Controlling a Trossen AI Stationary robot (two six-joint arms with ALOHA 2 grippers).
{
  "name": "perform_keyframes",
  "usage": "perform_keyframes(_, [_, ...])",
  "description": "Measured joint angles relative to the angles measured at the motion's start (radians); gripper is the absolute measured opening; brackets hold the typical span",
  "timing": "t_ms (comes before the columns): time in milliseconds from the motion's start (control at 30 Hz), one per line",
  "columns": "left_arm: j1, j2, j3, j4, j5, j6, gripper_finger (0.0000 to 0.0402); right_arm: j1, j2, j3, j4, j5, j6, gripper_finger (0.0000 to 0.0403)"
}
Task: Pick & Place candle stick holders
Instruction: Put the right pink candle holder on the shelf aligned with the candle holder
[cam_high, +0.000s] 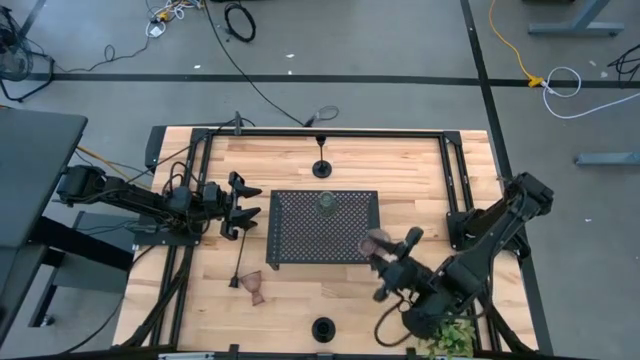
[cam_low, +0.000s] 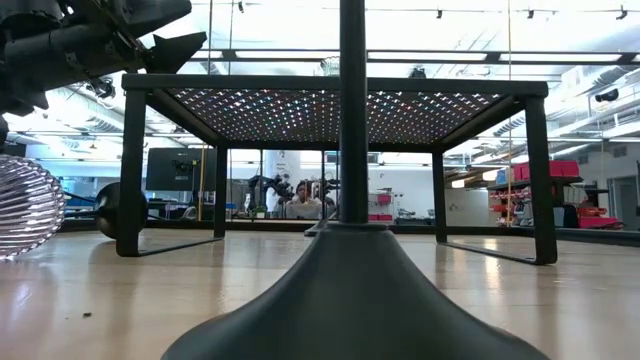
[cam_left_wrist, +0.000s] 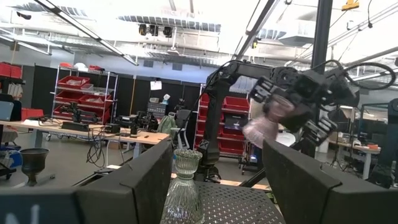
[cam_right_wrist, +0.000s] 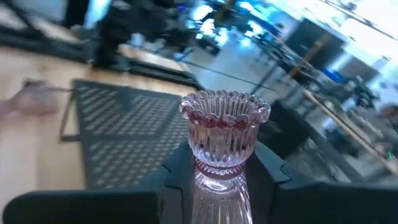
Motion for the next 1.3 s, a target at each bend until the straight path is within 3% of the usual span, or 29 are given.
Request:
perform_keyframes(267, [0.0,0.0,0.0,0.0,0.007,0.0,0.0248,-0.091,-0.018,-0.135,-0.046,0.148,0.245,0.0091])
perform_keyframes(467, [0.0,0.0,0.0,0.0,0.008,0.0,0.0248,-0.162,-0.099,-0.236,-0.031,0.16,0.375,0.0091])
perform_keyframes(633, [0.0,0.0,0.0,-0.003,0.005,0.0,0.0248,-0.223,-0.177,-0.318,0.051,0.133,0.388,0.0091])
perform_keyframes(833, [0.0,0.0,0.0,-0.003,0.0,0.005,0.0248,-0.328,-0.274,-0.451,0.373,-0.009,0.143,0.0091])
perform_keyframes(900, [0.0,0.0,0.0,-0.003,0.0,0.005,0.0248,-0.378,-0.307,-0.516,0.601,-0.091,-0.023,0.0091])
perform_keyframes(1000, [0.0,0.0,0.0,-0.003,0.0,0.005,0.0248,-0.443,-0.349,-0.632,1.019,-0.303,-0.363,0.0091])
perform_keyframes(1100, [0.0,0.0,0.0,-0.003,0.0,0.005,0.0248,-0.495,-0.39,-0.725,1.36,-0.494,-0.513,0.0091])
perform_keyframes(1233, [0.0,0.0,0.0,-0.004,0.005,-0.022,0.0248,-0.509,-0.417,-0.799,1.315,-0.45,-0.49,0.0091])
perform_keyframes(1300, [0.0,0.0,0.0,-0.004,0.021,-0.024,0.0248,-0.508,-0.426,-0.822,1.348,-0.488,-0.441,0.0091])
